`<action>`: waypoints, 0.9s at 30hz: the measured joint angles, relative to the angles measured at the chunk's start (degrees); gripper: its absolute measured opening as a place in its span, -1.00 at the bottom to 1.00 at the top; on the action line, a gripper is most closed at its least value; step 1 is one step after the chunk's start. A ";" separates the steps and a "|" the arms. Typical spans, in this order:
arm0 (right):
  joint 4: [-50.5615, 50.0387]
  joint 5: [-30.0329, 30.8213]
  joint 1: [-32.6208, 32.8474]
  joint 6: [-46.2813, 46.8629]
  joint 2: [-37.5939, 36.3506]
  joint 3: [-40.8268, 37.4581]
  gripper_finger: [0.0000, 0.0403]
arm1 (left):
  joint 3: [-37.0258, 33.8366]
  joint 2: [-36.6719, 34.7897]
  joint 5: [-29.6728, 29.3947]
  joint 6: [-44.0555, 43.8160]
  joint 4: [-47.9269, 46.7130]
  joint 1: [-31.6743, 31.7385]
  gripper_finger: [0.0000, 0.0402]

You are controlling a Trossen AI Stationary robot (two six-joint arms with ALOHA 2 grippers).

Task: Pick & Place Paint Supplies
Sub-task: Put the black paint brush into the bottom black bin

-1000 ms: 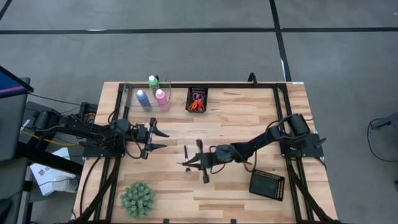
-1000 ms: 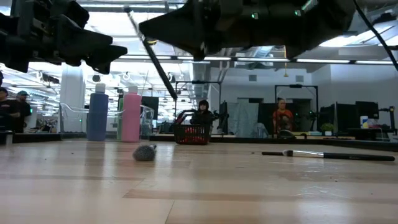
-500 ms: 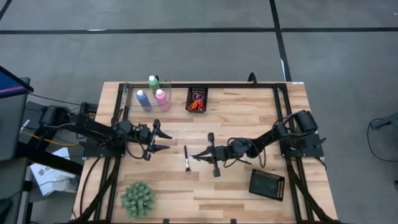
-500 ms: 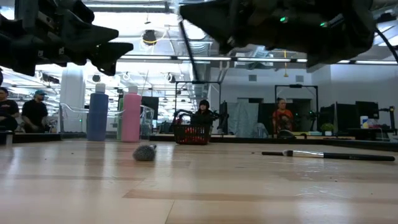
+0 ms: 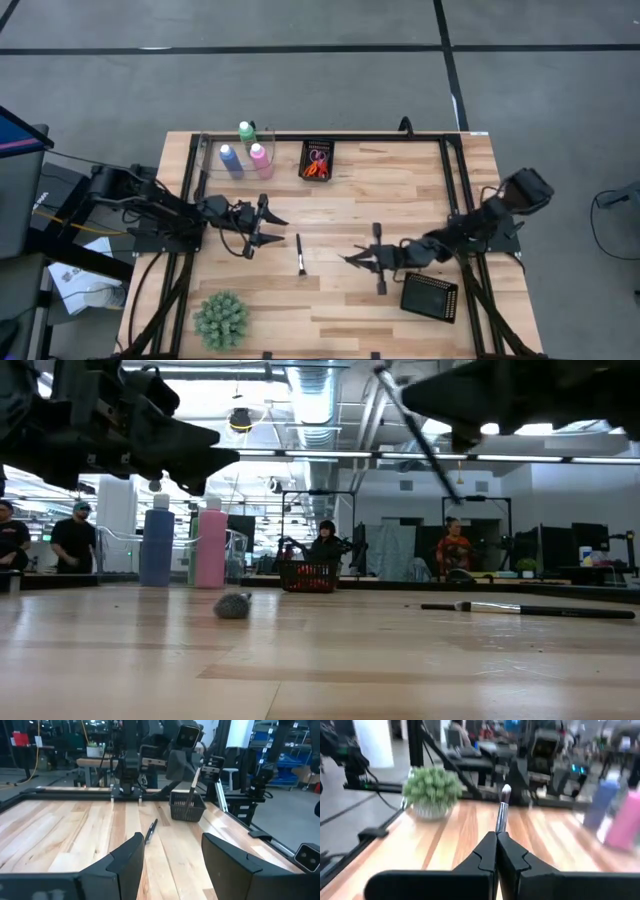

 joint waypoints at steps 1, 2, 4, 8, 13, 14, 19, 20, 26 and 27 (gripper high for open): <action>-2.73 2.09 1.42 1.42 -1.19 -0.25 -1.00 | 0.04 0.24 0.01 0.02 0.00 -0.01 -0.05; -5.66 4.09 2.92 2.82 -2.40 -0.34 -1.00 | 0.27 0.65 0.01 0.07 0.08 -0.02 -0.05; -10.94 7.53 5.70 5.79 -4.97 -0.33 -1.00 | 0.28 0.69 0.01 0.09 0.02 -0.01 -0.05; -21.99 13.35 10.96 13.40 -10.66 -0.27 -1.00 | 0.28 0.69 0.01 0.11 0.08 -0.02 -0.05; -37.37 17.07 16.04 24.51 -18.52 0.01 -1.00 | 0.28 0.69 0.01 0.13 0.16 -0.02 -0.05; -41.21 17.13 16.76 26.83 -19.86 0.56 -1.00 | 0.28 0.69 0.01 0.13 0.17 0.01 -0.05; -61.27 14.83 18.99 37.84 -24.87 5.56 -1.00 | 0.28 0.67 0.01 0.13 0.23 -0.02 -0.05; -65.16 13.91 19.28 39.88 -25.34 6.78 -1.00 | 0.28 0.67 0.01 0.13 0.23 -0.01 -0.05; -83.99 6.02 20.62 53.13 -24.94 13.87 -1.00 | 0.28 0.67 0.01 0.25 0.16 -0.01 -0.05; -86.17 4.80 20.94 55.33 -24.30 14.60 -1.00 | 0.28 0.65 0.01 0.37 0.16 0.00 -0.05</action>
